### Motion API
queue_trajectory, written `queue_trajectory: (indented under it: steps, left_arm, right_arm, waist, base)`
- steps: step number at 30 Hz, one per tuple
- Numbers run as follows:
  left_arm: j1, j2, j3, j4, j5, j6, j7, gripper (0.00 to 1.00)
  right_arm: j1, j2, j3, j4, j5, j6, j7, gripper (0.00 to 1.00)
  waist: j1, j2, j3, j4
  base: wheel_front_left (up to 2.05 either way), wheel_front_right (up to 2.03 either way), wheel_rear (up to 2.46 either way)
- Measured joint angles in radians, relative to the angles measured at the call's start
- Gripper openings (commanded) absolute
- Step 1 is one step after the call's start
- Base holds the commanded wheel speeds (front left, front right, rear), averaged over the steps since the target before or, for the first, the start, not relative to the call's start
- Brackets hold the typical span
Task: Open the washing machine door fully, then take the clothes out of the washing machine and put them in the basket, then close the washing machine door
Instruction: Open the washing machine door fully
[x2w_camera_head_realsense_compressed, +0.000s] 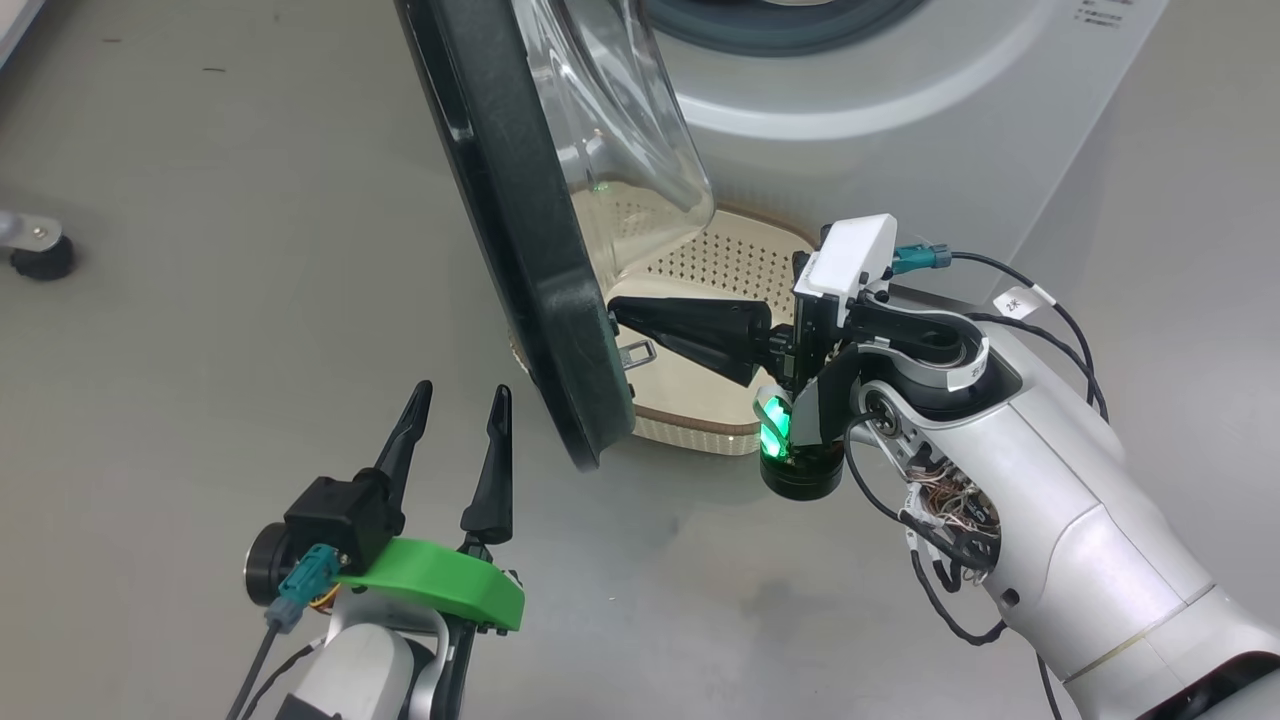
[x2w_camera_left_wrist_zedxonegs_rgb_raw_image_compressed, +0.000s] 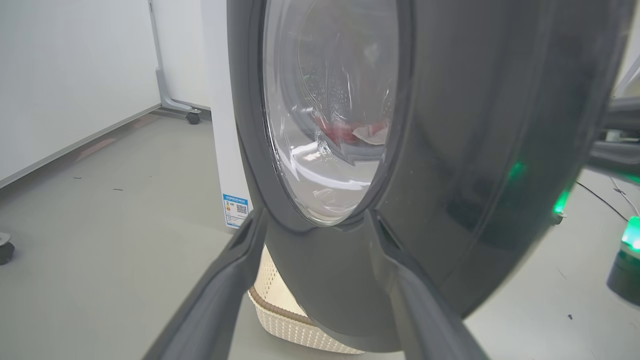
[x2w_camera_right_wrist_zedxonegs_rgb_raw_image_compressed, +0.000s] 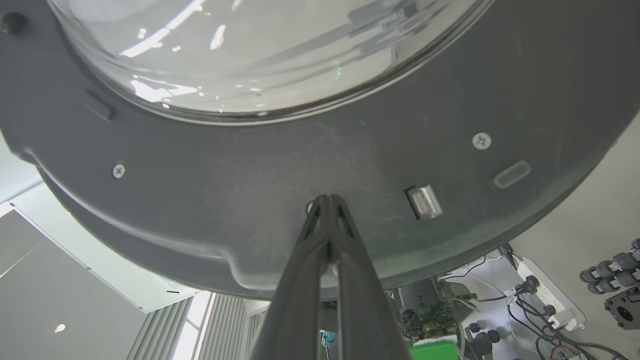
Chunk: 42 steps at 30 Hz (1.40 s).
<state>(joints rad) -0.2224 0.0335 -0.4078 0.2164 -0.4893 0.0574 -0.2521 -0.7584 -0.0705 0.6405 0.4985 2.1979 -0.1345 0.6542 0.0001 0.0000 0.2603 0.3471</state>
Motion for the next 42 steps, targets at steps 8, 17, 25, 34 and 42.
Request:
queue_trajectory:
  steps: [8, 17, 25, 34, 42]
  left_arm:
    - [0.003, 0.0, 0.038, 0.003, 0.017, 0.0, 0.0, 1.0]
    - [0.026, 0.0, 0.106, 0.016, 0.035, 0.0, 0.0, 1.0]
    - [0.06, 0.002, 0.182, 0.022, 0.051, 0.0, 0.0, 1.0]
    - [0.094, 0.003, 0.223, 0.018, 0.07, -0.006, 0.0, 1.0]
    - [0.116, 0.003, 0.249, 0.019, 0.082, -0.025, 0.0, 1.0]
  right_arm:
    - [0.004, -0.036, 0.019, 0.007, -0.152, 0.053, -0.1, 0.0]
    - [0.011, -0.192, 0.108, 0.007, -0.482, 0.198, -0.295, 0.0]
    - [0.04, -0.311, 0.197, -0.003, -0.806, 0.237, -0.537, 0.0]
    - [0.149, -0.347, 0.217, -0.026, -0.979, 0.219, -0.794, 0.0]
    - [0.246, -0.37, 0.222, -0.04, -1.093, 0.146, -0.937, 0.0]
  waist:
    - [0.0, 0.0, -0.027, -0.039]
    - [0.0, 0.0, -0.077, -0.096]
    - [0.0, 0.0, -0.124, -0.153]
    - [0.0, 0.0, -0.161, -0.214]
    - [0.0, 0.0, -0.187, -0.243]
  base:
    - [0.0, 0.0, 0.0]
    - [0.0, 0.0, 0.0]
    - [0.0, 0.0, 0.0]
    - [0.0, 0.0, 0.0]
    - [0.0, 0.0, 0.0]
